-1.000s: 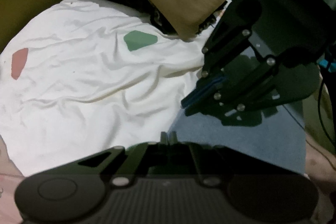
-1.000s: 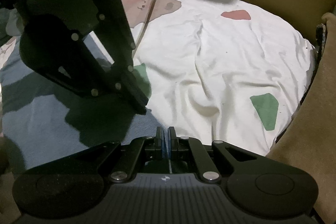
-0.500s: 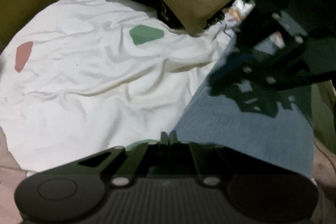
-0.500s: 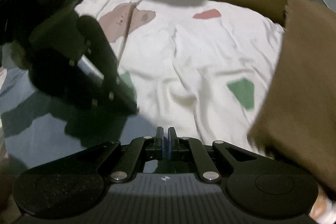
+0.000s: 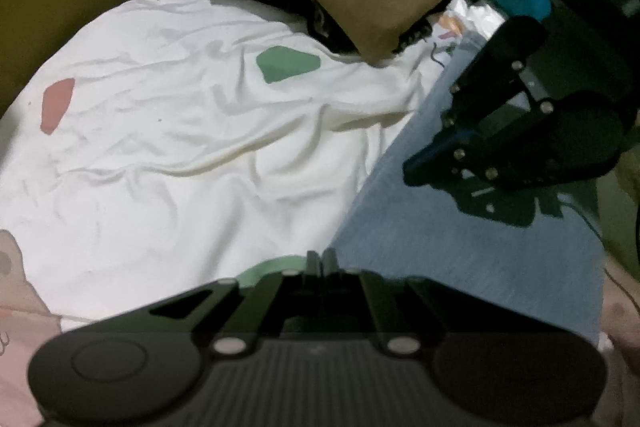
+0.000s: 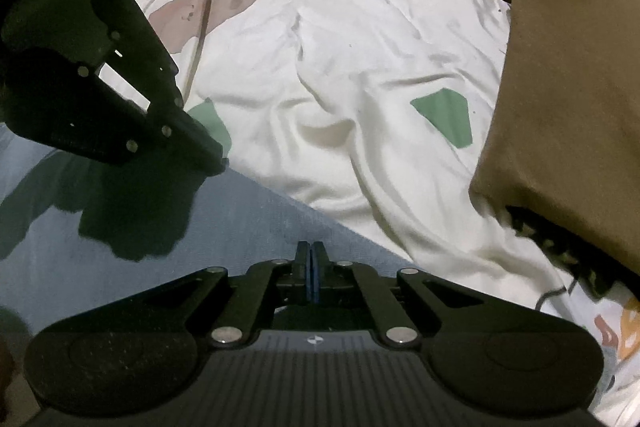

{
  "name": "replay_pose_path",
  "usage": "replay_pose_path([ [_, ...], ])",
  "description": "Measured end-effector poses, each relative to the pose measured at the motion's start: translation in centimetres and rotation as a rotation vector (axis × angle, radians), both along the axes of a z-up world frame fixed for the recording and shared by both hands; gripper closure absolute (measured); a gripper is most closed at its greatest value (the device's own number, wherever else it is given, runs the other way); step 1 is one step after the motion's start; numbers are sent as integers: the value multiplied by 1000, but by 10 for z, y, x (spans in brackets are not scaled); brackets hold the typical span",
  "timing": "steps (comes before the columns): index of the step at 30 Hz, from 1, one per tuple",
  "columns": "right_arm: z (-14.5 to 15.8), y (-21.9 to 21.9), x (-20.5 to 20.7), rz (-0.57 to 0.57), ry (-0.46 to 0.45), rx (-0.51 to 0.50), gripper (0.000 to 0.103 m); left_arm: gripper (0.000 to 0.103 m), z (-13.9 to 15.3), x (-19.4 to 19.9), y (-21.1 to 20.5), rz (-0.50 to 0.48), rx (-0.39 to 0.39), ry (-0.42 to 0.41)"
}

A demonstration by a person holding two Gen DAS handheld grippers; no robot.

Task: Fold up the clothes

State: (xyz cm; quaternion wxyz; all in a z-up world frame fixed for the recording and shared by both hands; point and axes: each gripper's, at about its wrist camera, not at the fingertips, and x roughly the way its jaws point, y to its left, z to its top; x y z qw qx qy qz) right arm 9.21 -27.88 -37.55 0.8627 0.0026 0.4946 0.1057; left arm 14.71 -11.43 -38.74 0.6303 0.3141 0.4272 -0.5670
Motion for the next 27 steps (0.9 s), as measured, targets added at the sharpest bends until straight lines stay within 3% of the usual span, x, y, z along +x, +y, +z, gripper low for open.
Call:
replay_pose_path([
  [5,-2,2,1,-9,-12,-2,100,102,-1,4,-1,52,6,11],
  [8,-1,6,2,-12,-4,-23,99,102,7,7,8,147,1,-44],
  [16,0,6,9,-17,32,-25,99,94,38,28,97,458,-35,-53],
  [19,-1,5,13,-34,56,-14,99,87,43,34,131,583,-17,-102],
  [27,0,9,16,-30,77,-34,99,82,47,57,224,842,60,-169],
])
